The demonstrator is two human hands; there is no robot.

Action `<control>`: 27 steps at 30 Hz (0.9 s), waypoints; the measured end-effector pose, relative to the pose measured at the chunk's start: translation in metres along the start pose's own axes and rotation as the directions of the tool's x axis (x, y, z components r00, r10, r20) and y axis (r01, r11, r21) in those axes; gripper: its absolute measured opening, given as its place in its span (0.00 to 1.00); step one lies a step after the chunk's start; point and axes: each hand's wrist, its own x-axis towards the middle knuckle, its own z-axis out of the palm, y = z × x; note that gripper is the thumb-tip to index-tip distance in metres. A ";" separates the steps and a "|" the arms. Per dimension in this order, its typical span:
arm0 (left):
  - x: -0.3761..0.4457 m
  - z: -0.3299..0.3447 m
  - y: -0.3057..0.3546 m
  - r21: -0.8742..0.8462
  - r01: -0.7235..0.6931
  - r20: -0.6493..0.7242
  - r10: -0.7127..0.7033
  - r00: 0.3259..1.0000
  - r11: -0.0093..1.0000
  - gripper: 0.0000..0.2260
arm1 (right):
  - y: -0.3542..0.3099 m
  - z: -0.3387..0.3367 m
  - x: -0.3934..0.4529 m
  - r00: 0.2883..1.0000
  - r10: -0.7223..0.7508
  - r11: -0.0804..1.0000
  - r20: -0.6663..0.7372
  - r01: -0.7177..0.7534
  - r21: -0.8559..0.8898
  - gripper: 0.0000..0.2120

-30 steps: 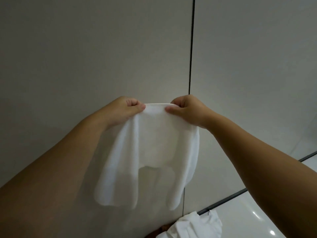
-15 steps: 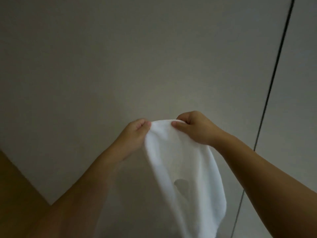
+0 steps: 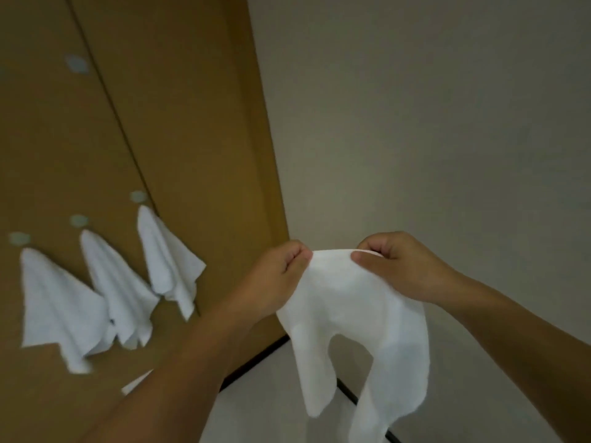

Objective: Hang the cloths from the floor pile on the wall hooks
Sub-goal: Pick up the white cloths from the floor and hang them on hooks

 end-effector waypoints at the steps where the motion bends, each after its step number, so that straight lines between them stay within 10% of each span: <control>1: -0.014 -0.016 -0.007 0.032 0.031 -0.025 -0.030 0.999 0.999 0.14 | -0.011 0.014 0.006 0.998 -0.044 0.999 0.041 0.045 -0.016 0.12; 11: -0.133 -0.179 -0.070 0.222 0.245 -0.201 -0.202 0.959 0.944 0.15 | -0.136 0.163 0.056 0.898 -0.318 0.936 0.306 0.349 -0.051 0.15; 27: -0.285 -0.414 -0.226 0.305 0.489 -0.335 -0.389 0.858 0.817 0.10 | -0.303 0.459 0.137 0.791 -0.430 0.899 0.436 0.419 0.127 0.14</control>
